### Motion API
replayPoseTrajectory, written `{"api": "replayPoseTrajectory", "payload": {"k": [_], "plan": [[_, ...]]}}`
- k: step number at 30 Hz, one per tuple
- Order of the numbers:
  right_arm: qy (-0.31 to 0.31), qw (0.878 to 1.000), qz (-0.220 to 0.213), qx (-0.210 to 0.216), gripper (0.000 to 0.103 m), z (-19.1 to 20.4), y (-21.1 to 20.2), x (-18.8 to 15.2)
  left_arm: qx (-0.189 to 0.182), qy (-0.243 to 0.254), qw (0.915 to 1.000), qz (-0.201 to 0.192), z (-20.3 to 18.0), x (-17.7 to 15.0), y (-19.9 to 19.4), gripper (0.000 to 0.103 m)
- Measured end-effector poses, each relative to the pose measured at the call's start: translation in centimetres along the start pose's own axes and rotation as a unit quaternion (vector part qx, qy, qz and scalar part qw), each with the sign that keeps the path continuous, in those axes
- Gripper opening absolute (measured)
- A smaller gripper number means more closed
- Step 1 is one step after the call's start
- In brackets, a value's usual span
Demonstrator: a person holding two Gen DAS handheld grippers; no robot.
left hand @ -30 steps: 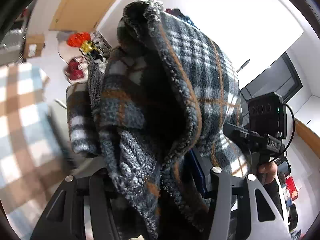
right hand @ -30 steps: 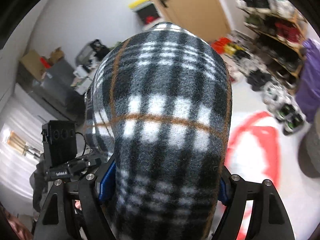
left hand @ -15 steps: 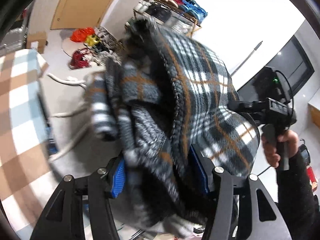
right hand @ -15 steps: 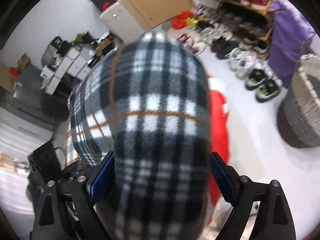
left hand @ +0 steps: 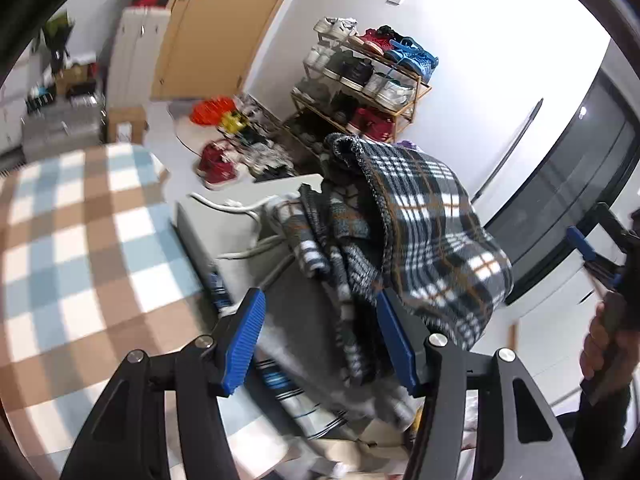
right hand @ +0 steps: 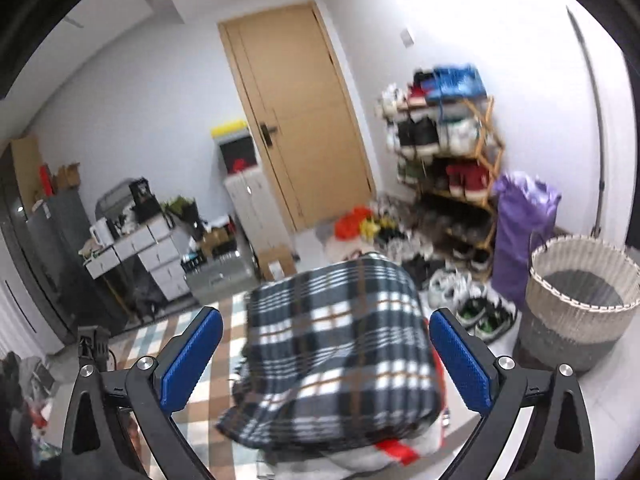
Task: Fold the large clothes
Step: 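Carry the folded jacket with both grippers onto the clothes pile on the sofa, then open both grippers and release the jacket on top of the pile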
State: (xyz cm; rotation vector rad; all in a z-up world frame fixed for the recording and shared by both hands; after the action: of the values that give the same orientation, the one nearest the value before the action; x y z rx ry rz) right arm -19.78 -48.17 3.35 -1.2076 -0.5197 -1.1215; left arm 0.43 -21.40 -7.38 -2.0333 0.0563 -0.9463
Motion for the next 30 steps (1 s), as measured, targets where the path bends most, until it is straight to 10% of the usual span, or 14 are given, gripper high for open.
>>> {"api": "replayPoseTrajectory", "payload": {"k": [6, 11, 14, 18, 21, 30], "plan": [[-0.004, 0.999, -0.026, -0.042, 0.103, 2.6, 0.6, -5.9, 0.012, 0.048, 0.9987, -0.011, -2.7, -1.7, -2.4, 0.054], [-0.053, 0.994, 0.021, -0.092, 0.103, 4.6, 3.2, -6.3, 0.029, 0.072, 0.9964, -0.035, -4.0, -3.7, -4.2, 0.076], [-0.147, 0.972, 0.05, -0.177, 0.103, 5.7, 7.2, -3.7, 0.03, 0.069, 0.9968, -0.028, -3.7, -3.9, -4.3, 0.076], [-0.183, 0.944, 0.202, -0.185, 0.103, 3.4, 15.2, -4.2, 0.041, 0.064, 0.9965, -0.034, -2.9, -2.4, -4.2, 0.077], [-0.236, 0.92, 0.204, -0.235, 0.103, 3.3, 16.9, -6.5, 0.061, 0.077, 0.9944, -0.041, -3.1, 0.4, -3.2, 0.077], [-0.179, 0.961, 0.174, -0.114, 0.103, 0.4, 14.4, -6.5, 0.073, 0.115, 0.9906, 0.01, -5.7, 11.9, 8.1, 0.077]]}}
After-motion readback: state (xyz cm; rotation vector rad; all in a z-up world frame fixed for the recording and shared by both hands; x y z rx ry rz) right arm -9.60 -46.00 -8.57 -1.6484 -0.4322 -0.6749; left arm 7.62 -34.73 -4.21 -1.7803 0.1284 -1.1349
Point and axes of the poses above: each gripper's, at about its wrist camera, not at the fingertips, and y roughly the way its jaws point, z to its left, x to its top, the point moved 2 cm from there along y, roughly the way its jaws point, and after that the axes turned 10 degrees about z, right-handed, at the moved point
